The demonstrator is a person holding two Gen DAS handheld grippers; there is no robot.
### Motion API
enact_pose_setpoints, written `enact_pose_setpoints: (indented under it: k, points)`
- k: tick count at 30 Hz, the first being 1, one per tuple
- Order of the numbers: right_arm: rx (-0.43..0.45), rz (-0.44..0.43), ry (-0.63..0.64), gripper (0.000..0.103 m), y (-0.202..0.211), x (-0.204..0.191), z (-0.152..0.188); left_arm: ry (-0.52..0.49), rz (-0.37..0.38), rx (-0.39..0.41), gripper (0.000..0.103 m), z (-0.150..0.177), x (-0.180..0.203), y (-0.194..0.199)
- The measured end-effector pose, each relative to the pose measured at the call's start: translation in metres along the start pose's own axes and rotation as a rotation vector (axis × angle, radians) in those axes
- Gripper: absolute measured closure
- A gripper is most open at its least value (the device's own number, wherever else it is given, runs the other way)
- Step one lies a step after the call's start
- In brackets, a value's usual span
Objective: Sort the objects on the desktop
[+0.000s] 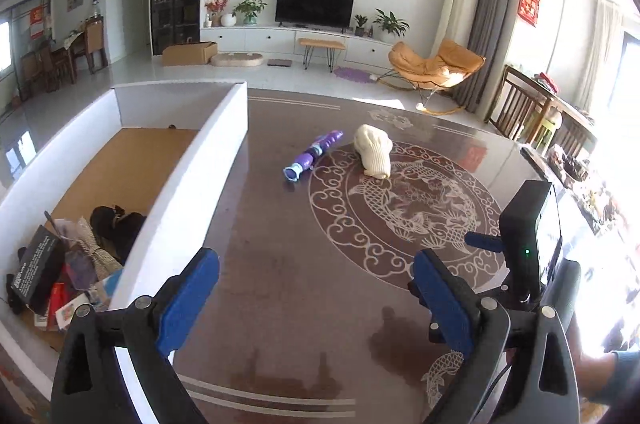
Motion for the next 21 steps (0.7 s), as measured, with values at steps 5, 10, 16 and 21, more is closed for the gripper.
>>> enact_pose_setpoints:
  k: [5, 10, 16, 21]
  points:
    - [-0.080, 0.097, -0.138, 0.000, 0.001, 0.083, 0.067, -0.038, 0.005, -0.150, 0.004, 0.044, 0.042, -0.072]
    - [-0.083, 0.089, -0.236, 0.000, 0.007, 0.106, 0.092, -0.059, -0.031, -0.231, 0.004, 0.080, 0.049, -0.108]
    - [-0.083, 0.086, -0.232, 0.000, 0.008, 0.101, 0.091, -0.088, -0.055, -0.207, 0.002, 0.084, 0.047, -0.107]
    - [-0.083, 0.087, -0.232, 0.000, 0.008, 0.101, 0.093, -0.081, -0.058, -0.211, 0.000, 0.083, 0.046, -0.108]
Point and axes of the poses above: each gripper's, at about its wrist camera, not at the fingertips, and y roughly against the way its jaws point, x to its right, z to its underside, the point moved 6 cm from there along -y, roughly the way its jaws point, and after that the axes turned 5 degrees about z, right-handed, at the moved point
